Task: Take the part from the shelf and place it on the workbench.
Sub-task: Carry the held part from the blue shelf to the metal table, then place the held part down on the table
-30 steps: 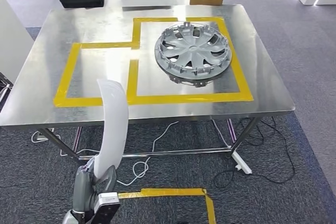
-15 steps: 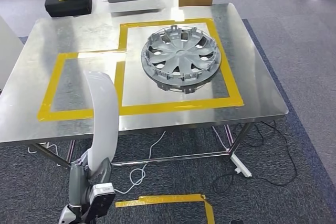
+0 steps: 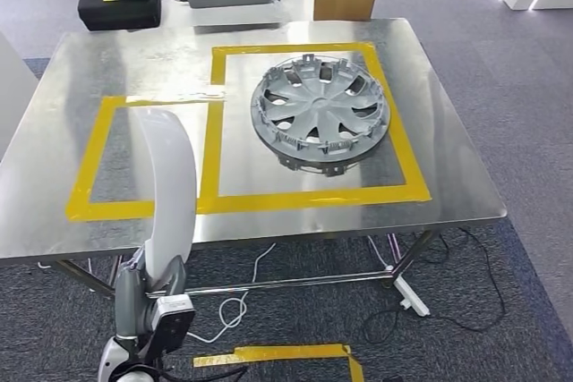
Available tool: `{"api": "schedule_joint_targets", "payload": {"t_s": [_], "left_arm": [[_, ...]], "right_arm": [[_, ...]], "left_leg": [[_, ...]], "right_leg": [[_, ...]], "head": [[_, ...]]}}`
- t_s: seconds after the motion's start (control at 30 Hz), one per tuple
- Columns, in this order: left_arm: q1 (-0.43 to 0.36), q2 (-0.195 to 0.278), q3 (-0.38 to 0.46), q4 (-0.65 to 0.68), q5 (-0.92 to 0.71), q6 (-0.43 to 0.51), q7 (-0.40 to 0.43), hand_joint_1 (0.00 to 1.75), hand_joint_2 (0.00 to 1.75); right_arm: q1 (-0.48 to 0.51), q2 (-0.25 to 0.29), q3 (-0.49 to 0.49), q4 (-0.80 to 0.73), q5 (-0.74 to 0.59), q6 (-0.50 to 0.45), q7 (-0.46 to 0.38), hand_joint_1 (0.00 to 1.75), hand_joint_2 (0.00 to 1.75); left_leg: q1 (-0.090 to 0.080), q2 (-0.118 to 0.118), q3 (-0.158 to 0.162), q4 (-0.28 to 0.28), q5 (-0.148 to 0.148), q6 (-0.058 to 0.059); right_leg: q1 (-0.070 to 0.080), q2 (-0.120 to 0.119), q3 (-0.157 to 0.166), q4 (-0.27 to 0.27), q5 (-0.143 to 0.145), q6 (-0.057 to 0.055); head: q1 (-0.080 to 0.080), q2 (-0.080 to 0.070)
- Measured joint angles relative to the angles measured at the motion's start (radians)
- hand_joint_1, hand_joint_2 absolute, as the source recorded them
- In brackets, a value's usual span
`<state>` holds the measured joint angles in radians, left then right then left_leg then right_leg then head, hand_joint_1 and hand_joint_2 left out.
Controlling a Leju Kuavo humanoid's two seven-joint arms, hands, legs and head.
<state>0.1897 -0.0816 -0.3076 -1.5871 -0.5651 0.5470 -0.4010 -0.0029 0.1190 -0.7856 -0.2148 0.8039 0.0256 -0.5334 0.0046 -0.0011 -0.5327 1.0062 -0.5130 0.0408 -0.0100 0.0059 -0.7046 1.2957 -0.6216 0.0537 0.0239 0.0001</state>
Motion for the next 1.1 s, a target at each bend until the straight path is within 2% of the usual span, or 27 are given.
{"api": "schedule_joint_targets", "payload": {"t_s": [0.03,0.07,0.1,0.13,0.17,0.2,0.3,0.33,0.37,0.4,0.47,0.5,0.53,0.6,0.63,0.67,0.7,0.83,1.1], "left_arm": [[-0.002,-0.001,0.004,0.003,-0.001,0.0,0.002,1.75,1.75],[-0.003,-0.002,0.008,0.006,-0.001,0.0,0.003,1.75,1.75],[-0.005,-0.003,0.01,0.008,-0.002,0.0,0.004,1.75,1.75],[-0.007,-0.004,0.012,0.009,-0.002,-0.001,0.004,1.75,1.75],[-0.01,-0.005,0.013,0.011,-0.003,-0.001,0.004,1.75,1.75],[-0.013,-0.006,0.015,0.012,-0.005,-0.002,0.005,1.75,1.75],[-0.024,-0.009,0.021,0.019,-0.011,-0.004,0.009,1.75,1.75],[-0.029,-0.01,0.025,0.022,-0.012,-0.005,0.01,1.75,1.75],[-0.036,-0.011,0.031,0.026,-0.012,-0.006,0.012,1.75,1.75],[-0.043,-0.011,0.037,0.032,-0.013,-0.008,0.014,1.75,1.75],[-0.054,-0.011,0.052,0.046,-0.014,-0.012,0.018,1.75,1.75],[-0.058,-0.011,0.059,0.053,-0.014,-0.015,0.02,1.75,1.75],[-0.062,-0.011,0.067,0.06,-0.014,-0.017,0.022,1.75,1.75],[-0.071,-0.012,0.078,0.07,-0.015,-0.019,0.024,1.75,1.75],[-0.075,-0.012,0.083,0.074,-0.016,-0.019,0.024,1.75,1.75],[-0.078,-0.013,0.087,0.077,-0.017,-0.02,0.025,1.75,1.75],[-0.082,-0.014,0.089,0.08,-0.017,-0.022,0.028,1.75,1.75],[-0.11,-0.024,0.115,0.11,-0.033,-0.028,0.061,1.75,1.75],[-0.264,-0.024,0.2,0.298,-0.208,0.015,0.161,1.75,1.75]], "right_arm": [[0.001,0.0,0.0,0.0,0.001,0.0,0.0,0.0,1.75],[0.002,0.0,0.0,0.0,0.001,0.0,0.0,0.0,1.75],[0.002,0.0,0.0,0.0,0.001,0.0,0.0,0.0,1.75],[0.002,0.0,0.0,0.0,0.002,0.0,0.0,0.0,1.75],[0.0,0.0,0.0,0.001,0.002,0.0,0.001,0.0,1.75],[-0.001,0.0,0.0,0.001,0.004,0.0,0.001,0.0,1.75],[-0.001,0.0,0.001,0.002,0.012,0.0,0.0,0.0,1.75],[-0.001,0.0,0.001,0.002,0.015,0.0,-0.001,0.0,1.75],[-0.002,0.0,0.003,0.002,0.018,0.0,-0.002,0.0,1.75],[-0.004,0.001,0.004,0.002,0.021,0.0,-0.004,0.0,1.75],[-0.008,0.001,0.009,0.002,0.026,0.001,-0.006,0.0,1.75],[-0.008,0.001,0.011,0.002,0.028,0.001,-0.006,0.0,1.75],[-0.008,0.001,0.012,0.002,0.029,0.001,-0.007,0.0,1.75],[-0.009,0.001,0.015,0.002,0.031,0.002,-0.007,0.0,1.75],[-0.011,0.002,0.016,0.003,0.031,0.002,-0.008,0.0,1.75],[-0.012,0.003,0.016,0.004,0.032,0.003,-0.008,0.0,1.75],[-0.014,0.004,0.016,0.005,0.033,0.003,-0.008,0.0,1.75],[-0.016,0.004,0.019,0.006,0.049,0.007,-0.006,0.0,1.75],[-0.035,0.004,0.041,0.006,0.093,0.023,0.013,0.0,1.75]], "left_leg": [[0.001,-0.001,0.011,0.0,-0.008,-0.002],[0.002,-0.001,0.025,0.0,-0.018,-0.005],[0.003,-0.001,0.039,0.0,-0.028,-0.009],[0.003,-0.002,0.048,0.0,-0.038,-0.015],[0.002,-0.002,0.053,0.001,-0.045,-0.021],[0.0,-0.002,0.054,0.0,-0.05,-0.026],[0.0,-0.001,0.058,0.0,-0.062,-0.04],[0.001,-0.001,0.052,0.02,-0.074,-0.044],[0.001,-0.001,0.032,0.063,-0.093,-0.048],[0.001,-0.001,-0.003,0.129,-0.116,-0.051],[0.002,-0.001,-0.094,0.268,-0.15,-0.053],[0.001,-0.001,-0.125,0.303,-0.142,-0.052],[0.001,-0.001,-0.139,0.299,-0.111,-0.049],[-0.004,-0.001,-0.122,0.196,-0.007,-0.034],[-0.008,-0.001,-0.107,0.143,0.033,-0.025],[-0.012,-0.001,-0.093,0.099,0.055,-0.016],[-0.015,-0.001,-0.084,0.072,0.056,-0.011],[-0.016,-0.004,-0.074,0.037,0.039,-0.03],[-0.016,-0.006,-0.072,0.036,0.033,-0.025]], "right_leg": [[-0.001,0.0,-0.005,-0.019,0.035,0.001],[-0.002,-0.001,0.009,-0.076,0.086,0.002],[-0.002,-0.003,0.032,-0.139,0.128,0.002],[0.0,-0.005,0.058,-0.196,0.155,0.0],[0.002,-0.006,0.078,-0.234,0.161,-0.006],[0.004,-0.006,0.088,-0.248,0.152,-0.014],[0.005,-0.005,0.102,-0.264,0.133,-0.04],[0.004,-0.005,0.108,-0.267,0.129,-0.047],[0.002,-0.005,0.116,-0.27,0.125,-0.053],[0.003,-0.006,0.123,-0.271,0.12,-0.058],[0.006,-0.004,0.137,-0.272,0.107,-0.064],[0.007,-0.002,0.146,-0.272,0.1,-0.065],[0.009,0.0,0.157,-0.272,0.092,-0.065],[0.013,0.003,0.182,-0.273,0.075,-0.064],[0.015,0.004,0.19,-0.273,0.066,-0.061],[0.015,0.005,0.195,-0.273,0.059,-0.057],[0.015,0.005,0.195,-0.273,0.055,-0.053],[0.014,0.0,0.193,-0.273,0.053,-0.05],[0.013,-0.001,0.201,-0.289,0.054,-0.046]], "head": [[0.0,0.0],[0.0,0.0],[0.0,0.0],[0.001,0.0],[0.002,0.0],[0.001,0.0],[-0.005,0.0],[-0.007,0.0],[-0.009,0.0],[-0.011,0.0],[-0.012,0.0],[-0.012,0.0],[-0.012,0.0],[-0.012,0.0],[-0.008,0.0],[-0.007,0.0],[-0.005,0.0],[-0.003,0.0],[-0.002,0.0]]}}
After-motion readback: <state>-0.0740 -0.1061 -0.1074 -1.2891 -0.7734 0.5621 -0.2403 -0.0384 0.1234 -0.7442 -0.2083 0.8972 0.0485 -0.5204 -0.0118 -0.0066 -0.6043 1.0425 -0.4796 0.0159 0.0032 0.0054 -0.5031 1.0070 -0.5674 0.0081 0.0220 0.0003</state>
